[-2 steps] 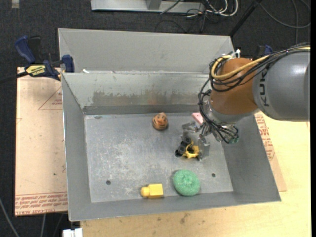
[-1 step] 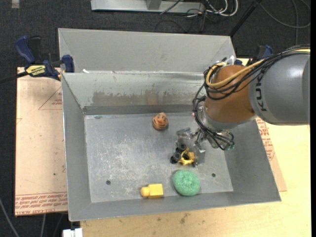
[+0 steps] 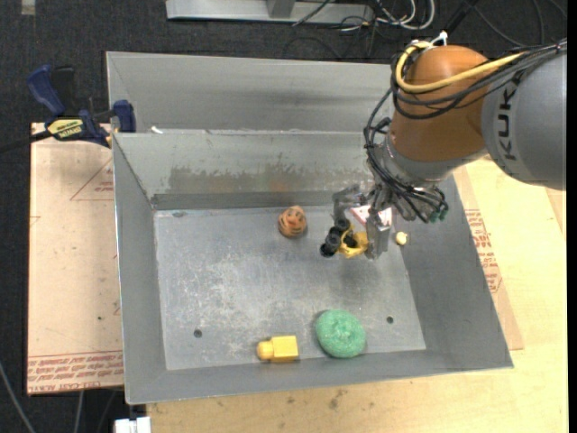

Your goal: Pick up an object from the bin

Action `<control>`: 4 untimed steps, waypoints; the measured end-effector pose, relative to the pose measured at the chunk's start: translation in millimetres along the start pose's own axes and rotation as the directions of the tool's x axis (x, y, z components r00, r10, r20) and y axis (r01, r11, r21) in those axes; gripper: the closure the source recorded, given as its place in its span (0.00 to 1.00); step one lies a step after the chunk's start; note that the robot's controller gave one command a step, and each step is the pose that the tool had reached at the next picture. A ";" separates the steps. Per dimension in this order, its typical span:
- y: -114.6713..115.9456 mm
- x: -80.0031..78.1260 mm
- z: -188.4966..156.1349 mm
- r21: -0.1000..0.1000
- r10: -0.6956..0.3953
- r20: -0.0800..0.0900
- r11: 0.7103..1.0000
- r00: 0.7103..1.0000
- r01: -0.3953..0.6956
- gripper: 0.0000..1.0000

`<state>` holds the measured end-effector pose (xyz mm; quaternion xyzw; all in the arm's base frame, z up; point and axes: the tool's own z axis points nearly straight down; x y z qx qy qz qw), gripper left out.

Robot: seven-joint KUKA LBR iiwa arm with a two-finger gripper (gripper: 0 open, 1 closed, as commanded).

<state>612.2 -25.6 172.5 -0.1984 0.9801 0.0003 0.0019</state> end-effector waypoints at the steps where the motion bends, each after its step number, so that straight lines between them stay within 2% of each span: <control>1: 0.0 0.1 0.0 0.000 0.000 0.000 1.000 1.000 0.000 0.00; 2: 0.0 0.0 0.0 0.000 0.000 0.000 1.000 1.000 0.000 0.00; 3: -2.3 -0.2 21.0 0.001 -0.041 0.001 0.999 0.999 0.041 0.00; 4: -6.5 0.0 46.4 -0.001 -0.175 -0.002 0.984 0.984 0.175 0.00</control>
Offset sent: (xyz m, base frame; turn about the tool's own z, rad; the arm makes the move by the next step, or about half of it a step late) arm 0.0000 0.0000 0.0000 0.0000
